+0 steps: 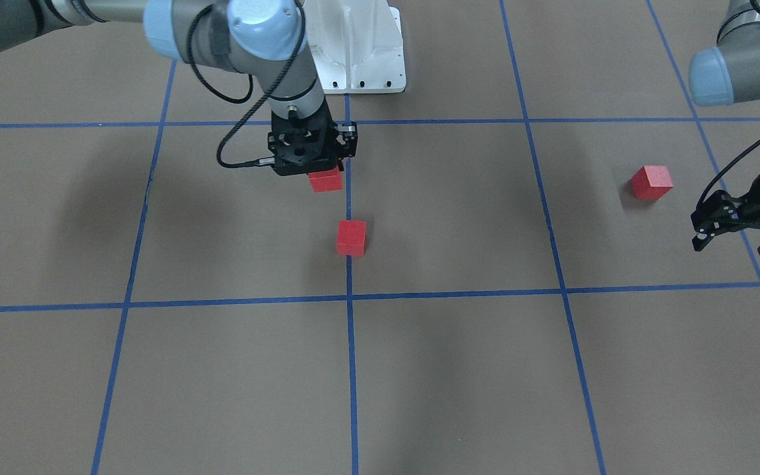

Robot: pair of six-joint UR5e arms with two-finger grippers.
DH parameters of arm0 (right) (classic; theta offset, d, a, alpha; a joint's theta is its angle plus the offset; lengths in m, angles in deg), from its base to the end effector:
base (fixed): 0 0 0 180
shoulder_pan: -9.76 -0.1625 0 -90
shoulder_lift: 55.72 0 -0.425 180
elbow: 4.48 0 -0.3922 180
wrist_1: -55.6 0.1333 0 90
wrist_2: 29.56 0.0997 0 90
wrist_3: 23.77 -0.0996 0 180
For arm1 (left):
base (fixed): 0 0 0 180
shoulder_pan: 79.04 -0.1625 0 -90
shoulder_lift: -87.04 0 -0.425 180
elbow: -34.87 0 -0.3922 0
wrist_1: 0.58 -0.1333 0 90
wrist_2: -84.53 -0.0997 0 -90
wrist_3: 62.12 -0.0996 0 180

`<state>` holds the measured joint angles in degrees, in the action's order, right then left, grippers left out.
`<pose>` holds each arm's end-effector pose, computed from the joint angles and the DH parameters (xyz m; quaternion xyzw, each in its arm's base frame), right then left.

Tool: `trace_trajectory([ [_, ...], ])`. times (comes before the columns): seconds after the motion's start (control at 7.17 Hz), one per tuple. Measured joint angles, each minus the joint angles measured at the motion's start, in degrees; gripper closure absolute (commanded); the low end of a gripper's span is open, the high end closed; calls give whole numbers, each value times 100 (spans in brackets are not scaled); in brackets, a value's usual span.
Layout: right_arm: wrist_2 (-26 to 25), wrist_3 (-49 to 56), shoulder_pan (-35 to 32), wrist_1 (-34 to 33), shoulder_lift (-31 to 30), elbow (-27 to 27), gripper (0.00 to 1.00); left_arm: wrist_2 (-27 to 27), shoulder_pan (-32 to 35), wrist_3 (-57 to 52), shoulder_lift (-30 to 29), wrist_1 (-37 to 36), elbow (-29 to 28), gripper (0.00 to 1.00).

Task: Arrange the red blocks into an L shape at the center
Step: 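Lift the cube and carry it with the right gripper toward the center cube, then lower the cube beside the center cube, farther from the robot, and release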

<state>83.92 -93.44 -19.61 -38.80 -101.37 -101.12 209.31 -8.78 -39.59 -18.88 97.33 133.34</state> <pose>-0.5457 -0.4145 0.1520 -0.0069 -0.4299 -0.0093 0.9028 0.1313 -0.5922 0.4251 0.1441 0.3635 0.0608 0.9184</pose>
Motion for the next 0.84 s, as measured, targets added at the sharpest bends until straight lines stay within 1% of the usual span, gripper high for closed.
trace_trajectory([
  [0.28,-265,-143,194,18,328,545,100,119,44,-10,1,1,-35,1],
  [0.56,-409,-171,218,323,479,1011,100,133,49,-11,1,0,-66,1],
  [0.84,-454,-165,222,486,494,1245,100,134,49,-12,1,1,-89,1],
])
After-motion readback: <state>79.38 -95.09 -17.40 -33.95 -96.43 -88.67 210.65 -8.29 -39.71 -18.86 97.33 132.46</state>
